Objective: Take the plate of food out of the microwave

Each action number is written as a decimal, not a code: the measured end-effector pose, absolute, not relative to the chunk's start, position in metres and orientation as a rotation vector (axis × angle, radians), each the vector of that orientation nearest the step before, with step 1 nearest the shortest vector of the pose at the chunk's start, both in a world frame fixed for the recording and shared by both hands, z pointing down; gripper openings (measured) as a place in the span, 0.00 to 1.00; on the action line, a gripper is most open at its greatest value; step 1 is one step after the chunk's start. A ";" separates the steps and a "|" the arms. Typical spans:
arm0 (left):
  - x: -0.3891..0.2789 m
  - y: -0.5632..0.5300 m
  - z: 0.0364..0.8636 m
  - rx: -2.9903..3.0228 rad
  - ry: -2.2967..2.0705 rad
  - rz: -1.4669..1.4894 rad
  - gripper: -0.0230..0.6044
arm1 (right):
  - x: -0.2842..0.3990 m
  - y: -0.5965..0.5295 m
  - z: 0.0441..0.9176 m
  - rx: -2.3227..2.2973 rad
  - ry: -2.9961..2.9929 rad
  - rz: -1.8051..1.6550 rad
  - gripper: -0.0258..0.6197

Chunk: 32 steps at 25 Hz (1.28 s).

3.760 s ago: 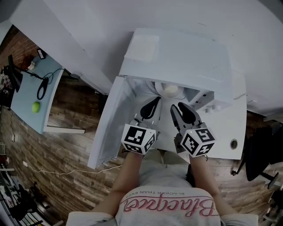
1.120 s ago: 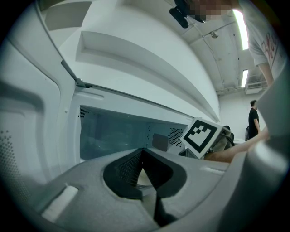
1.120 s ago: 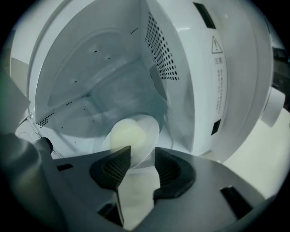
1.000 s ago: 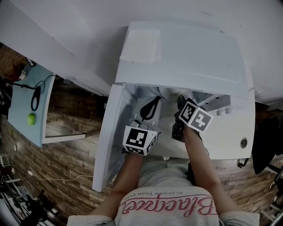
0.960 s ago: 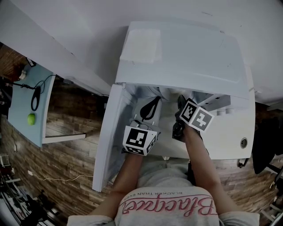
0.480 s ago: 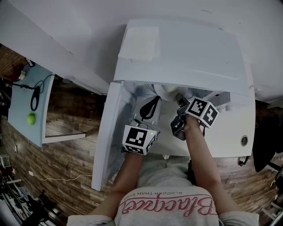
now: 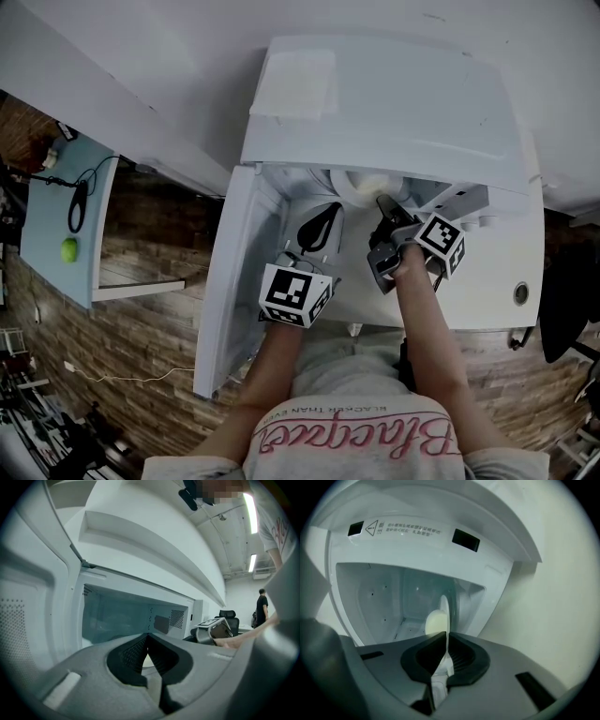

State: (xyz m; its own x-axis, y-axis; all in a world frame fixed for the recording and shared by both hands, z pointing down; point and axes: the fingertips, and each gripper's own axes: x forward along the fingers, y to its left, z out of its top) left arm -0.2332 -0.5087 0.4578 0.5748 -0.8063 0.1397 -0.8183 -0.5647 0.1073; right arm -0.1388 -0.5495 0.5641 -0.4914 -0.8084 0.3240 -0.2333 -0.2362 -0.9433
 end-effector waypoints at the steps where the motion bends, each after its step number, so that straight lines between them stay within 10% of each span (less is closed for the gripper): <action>1: -0.233 -0.508 0.458 2.644 -1.373 0.111 0.05 | -0.139 -0.549 0.563 -1.230 1.585 -1.769 0.08; 32: -0.229 -0.469 0.461 2.674 -1.313 0.107 0.05 | -0.132 -0.503 0.560 -1.084 1.515 -1.615 0.07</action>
